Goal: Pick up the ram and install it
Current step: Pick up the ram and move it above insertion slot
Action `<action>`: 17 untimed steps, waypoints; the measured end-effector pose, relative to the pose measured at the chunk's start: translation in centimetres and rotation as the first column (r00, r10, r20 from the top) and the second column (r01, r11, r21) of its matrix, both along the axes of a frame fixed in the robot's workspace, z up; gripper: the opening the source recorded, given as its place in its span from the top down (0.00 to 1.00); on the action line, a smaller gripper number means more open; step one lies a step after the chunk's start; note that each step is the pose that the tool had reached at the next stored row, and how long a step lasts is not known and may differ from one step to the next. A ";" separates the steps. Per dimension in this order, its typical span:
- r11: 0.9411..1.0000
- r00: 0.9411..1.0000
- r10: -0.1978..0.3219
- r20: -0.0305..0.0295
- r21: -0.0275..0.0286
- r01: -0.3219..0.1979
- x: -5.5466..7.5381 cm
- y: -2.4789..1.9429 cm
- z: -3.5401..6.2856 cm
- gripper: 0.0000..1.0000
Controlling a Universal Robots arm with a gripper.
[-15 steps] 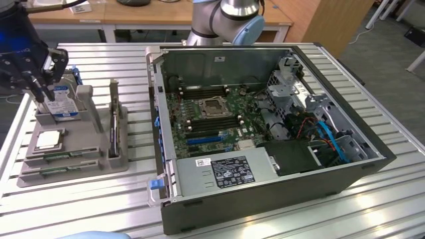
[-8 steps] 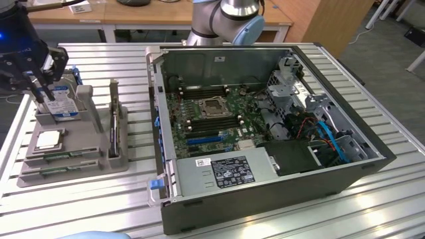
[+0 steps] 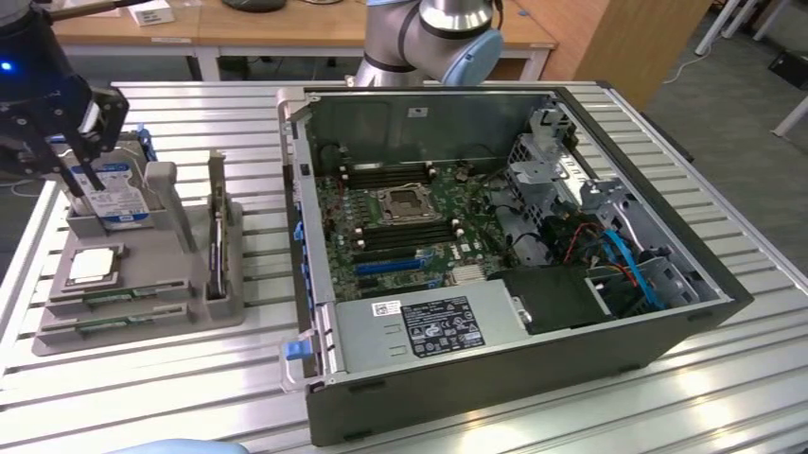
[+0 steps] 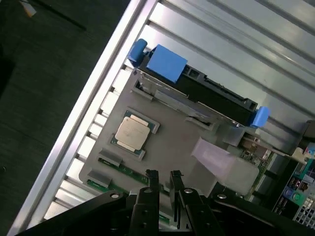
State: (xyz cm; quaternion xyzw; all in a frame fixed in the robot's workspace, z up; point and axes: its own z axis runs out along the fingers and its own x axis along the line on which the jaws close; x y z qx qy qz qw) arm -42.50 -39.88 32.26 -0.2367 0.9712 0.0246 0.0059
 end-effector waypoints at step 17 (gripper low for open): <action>0.952 0.952 0.305 0.000 0.000 -0.305 0.0 0.00 -0.28 0.76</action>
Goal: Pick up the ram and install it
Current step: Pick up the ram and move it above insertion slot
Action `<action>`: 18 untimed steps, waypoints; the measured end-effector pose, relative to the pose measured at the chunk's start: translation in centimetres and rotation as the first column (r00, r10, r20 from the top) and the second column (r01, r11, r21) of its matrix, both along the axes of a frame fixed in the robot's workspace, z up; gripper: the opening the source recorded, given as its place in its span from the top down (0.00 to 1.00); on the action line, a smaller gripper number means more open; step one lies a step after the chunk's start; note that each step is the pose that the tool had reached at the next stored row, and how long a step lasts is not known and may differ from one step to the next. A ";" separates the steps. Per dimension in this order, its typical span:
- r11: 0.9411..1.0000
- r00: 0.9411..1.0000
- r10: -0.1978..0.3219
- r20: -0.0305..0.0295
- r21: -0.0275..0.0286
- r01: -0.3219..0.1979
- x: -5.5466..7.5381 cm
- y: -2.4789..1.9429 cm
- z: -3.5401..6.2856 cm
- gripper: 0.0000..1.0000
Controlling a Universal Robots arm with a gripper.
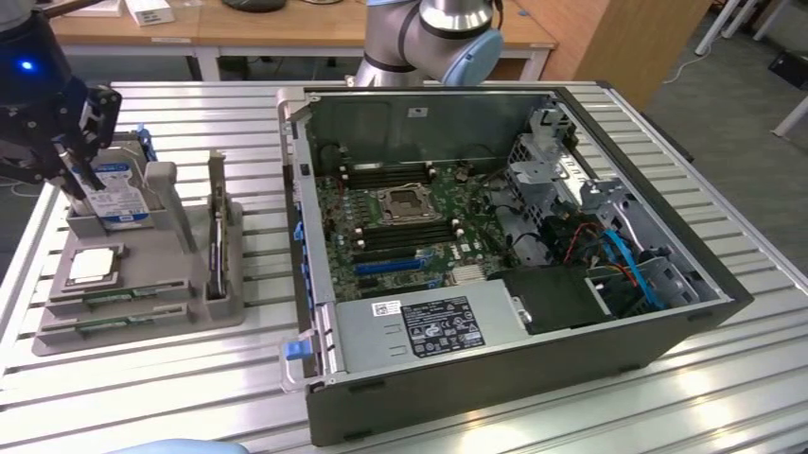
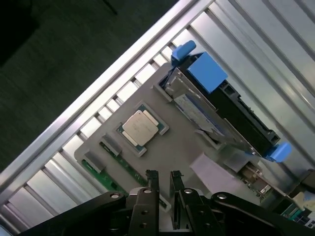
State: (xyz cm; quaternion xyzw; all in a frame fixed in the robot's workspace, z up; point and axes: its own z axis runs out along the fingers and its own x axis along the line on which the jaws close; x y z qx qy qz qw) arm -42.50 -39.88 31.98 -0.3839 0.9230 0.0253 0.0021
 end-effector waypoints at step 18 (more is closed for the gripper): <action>0.947 0.947 0.321 0.000 0.000 -0.321 0.0 0.00 -0.35 0.76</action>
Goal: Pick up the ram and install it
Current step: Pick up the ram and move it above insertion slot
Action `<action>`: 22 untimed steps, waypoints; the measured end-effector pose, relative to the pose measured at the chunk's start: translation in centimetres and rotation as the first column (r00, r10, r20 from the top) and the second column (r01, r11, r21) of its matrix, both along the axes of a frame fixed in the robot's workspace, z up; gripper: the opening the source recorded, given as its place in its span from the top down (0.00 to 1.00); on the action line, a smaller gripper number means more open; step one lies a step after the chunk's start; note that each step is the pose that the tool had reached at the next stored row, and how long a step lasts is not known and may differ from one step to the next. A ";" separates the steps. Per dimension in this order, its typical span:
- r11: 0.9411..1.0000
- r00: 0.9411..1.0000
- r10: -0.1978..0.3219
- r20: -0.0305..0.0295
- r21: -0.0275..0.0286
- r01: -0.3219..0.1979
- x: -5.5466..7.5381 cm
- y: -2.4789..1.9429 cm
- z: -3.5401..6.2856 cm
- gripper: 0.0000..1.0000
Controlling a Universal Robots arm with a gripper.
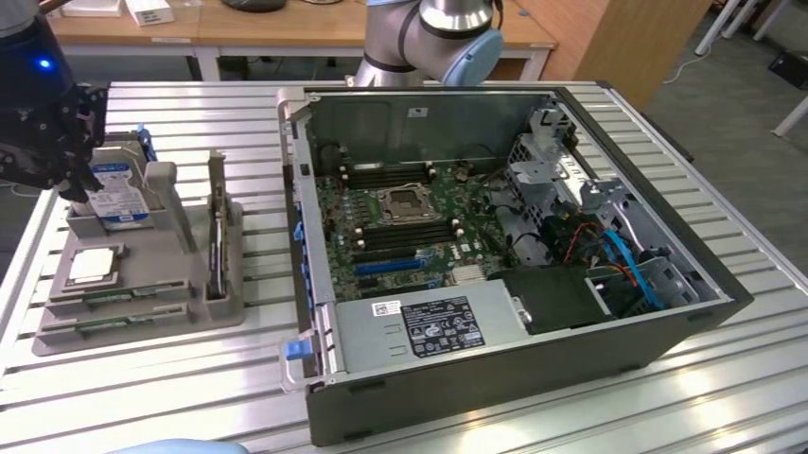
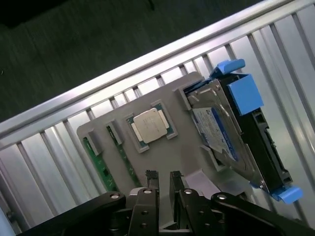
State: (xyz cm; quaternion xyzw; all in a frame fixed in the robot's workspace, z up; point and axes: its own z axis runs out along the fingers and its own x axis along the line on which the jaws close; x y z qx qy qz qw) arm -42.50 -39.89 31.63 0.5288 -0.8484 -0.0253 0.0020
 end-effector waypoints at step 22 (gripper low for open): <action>0.963 0.963 0.270 0.001 0.000 -0.270 0.0 -0.16 -0.31 0.76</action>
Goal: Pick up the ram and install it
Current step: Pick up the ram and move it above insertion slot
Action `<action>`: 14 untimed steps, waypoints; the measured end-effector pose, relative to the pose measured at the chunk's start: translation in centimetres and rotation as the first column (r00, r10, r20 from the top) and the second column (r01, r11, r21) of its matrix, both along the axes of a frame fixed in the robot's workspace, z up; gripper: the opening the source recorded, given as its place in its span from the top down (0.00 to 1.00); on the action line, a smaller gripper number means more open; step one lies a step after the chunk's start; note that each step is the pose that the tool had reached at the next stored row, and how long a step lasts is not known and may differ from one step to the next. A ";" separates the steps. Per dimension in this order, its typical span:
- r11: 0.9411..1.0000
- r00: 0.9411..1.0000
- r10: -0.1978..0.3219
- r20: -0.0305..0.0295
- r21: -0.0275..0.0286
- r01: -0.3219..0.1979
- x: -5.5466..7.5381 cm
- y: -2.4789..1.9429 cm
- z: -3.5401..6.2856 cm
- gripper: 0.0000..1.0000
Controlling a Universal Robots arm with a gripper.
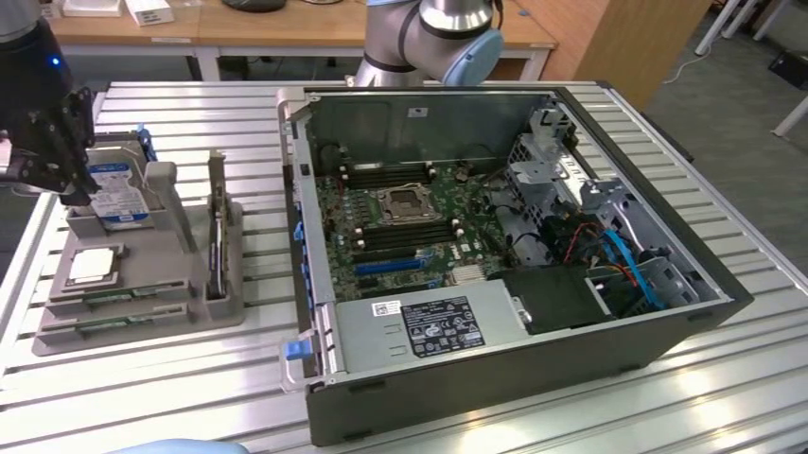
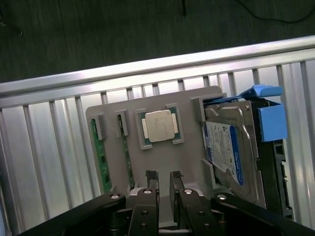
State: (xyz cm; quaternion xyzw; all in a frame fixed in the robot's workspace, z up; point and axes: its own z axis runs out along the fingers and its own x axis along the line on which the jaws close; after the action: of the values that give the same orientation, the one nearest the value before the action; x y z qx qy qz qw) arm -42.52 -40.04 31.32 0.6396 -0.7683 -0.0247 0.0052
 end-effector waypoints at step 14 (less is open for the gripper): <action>1.000 1.000 0.026 0.001 0.000 -0.026 0.0 -2.79 -0.05 0.76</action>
State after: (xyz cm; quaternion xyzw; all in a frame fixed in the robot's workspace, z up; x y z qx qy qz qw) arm -42.52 -42.84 31.27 0.6495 -0.7600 -0.0241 0.0051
